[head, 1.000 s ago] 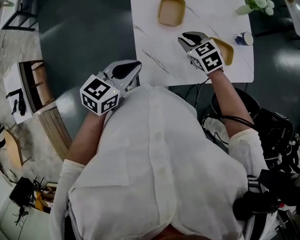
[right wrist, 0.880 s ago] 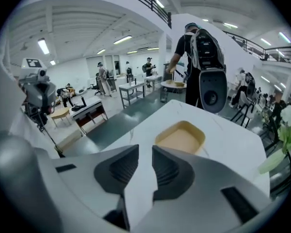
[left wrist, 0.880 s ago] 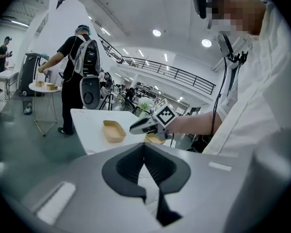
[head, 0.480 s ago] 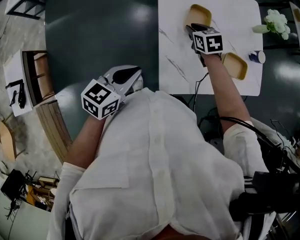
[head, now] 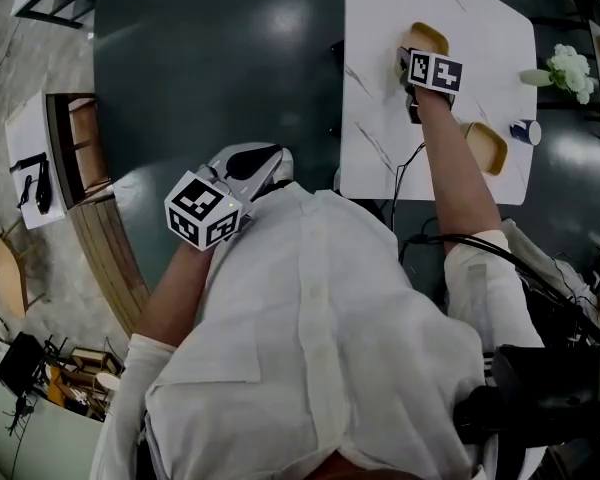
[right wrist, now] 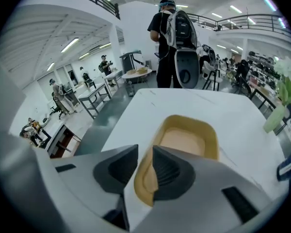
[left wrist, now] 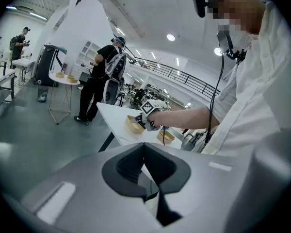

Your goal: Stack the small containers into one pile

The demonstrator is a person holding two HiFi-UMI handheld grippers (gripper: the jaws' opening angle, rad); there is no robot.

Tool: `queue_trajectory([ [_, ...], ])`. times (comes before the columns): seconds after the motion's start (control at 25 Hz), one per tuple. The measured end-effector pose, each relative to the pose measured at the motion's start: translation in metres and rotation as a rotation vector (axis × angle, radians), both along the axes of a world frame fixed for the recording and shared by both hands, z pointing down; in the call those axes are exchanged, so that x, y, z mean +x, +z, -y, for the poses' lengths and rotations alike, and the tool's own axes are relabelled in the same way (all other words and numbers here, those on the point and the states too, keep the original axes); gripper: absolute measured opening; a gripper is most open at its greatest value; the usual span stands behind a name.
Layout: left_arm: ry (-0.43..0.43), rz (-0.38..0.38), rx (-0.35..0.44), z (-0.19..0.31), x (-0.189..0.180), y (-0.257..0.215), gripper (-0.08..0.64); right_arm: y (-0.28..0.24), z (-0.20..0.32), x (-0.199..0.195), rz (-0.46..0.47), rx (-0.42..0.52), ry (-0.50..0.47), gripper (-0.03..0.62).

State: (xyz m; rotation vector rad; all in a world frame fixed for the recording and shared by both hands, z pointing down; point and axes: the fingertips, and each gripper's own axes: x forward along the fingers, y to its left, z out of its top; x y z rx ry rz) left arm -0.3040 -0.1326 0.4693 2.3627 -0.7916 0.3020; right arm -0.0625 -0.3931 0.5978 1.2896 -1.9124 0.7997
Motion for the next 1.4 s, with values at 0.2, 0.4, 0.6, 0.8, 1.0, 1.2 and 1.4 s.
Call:
queue_trajectory([
  [0.2,-0.012,-0.009,-0.021,-0.001,-0.015,0.008,0.008,0.014,0.012,0.002,0.001,-0.036,0.081,0.083],
  [0.4,-0.016,-0.017,-0.034,-0.004,-0.022,0.014,0.008,0.022,0.012,0.001,-0.052,-0.056,0.095,0.081],
  [0.6,-0.002,-0.020,-0.029,-0.003,-0.023,0.013,0.008,0.023,0.003,0.005,-0.090,-0.068,0.093,0.044],
  [0.8,0.021,-0.020,-0.018,-0.002,-0.018,0.010,0.008,0.023,-0.013,0.013,-0.115,-0.068,0.057,0.032],
  [1.0,0.062,-0.025,-0.007,-0.005,-0.010,0.007,0.008,0.012,-0.032,0.013,-0.160,-0.035,-0.039,0.020],
  [1.2,0.118,-0.047,0.010,-0.008,0.006,0.001,0.008,-0.007,-0.060,0.005,-0.177,0.001,-0.166,0.015],
  [1.4,0.181,-0.075,0.014,-0.010,0.031,-0.002,0.008,-0.032,-0.093,-0.002,-0.114,0.041,-0.259,0.013],
])
